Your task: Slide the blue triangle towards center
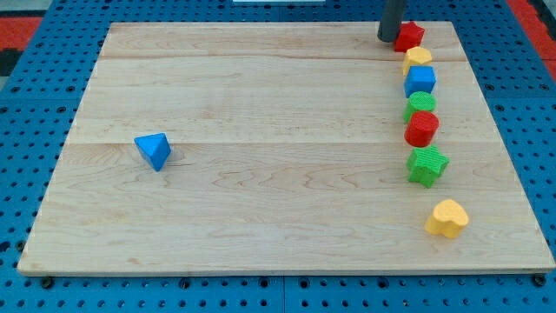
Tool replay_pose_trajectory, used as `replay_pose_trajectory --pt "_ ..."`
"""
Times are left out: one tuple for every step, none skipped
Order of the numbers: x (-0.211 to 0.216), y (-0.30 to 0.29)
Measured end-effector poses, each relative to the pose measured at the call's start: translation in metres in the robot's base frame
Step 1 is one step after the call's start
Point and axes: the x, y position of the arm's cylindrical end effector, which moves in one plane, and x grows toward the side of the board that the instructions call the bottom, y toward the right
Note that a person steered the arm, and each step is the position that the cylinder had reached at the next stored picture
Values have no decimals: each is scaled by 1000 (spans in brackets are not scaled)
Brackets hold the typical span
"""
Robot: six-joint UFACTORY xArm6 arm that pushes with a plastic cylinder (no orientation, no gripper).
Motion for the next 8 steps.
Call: replay_pose_trajectory --pt "-4 -73" --pt "-4 -162" --pt "19 -235" --pt "58 -279" --pt "105 -282" --pt "152 -283" --pt "165 -284" --pt "199 -284"
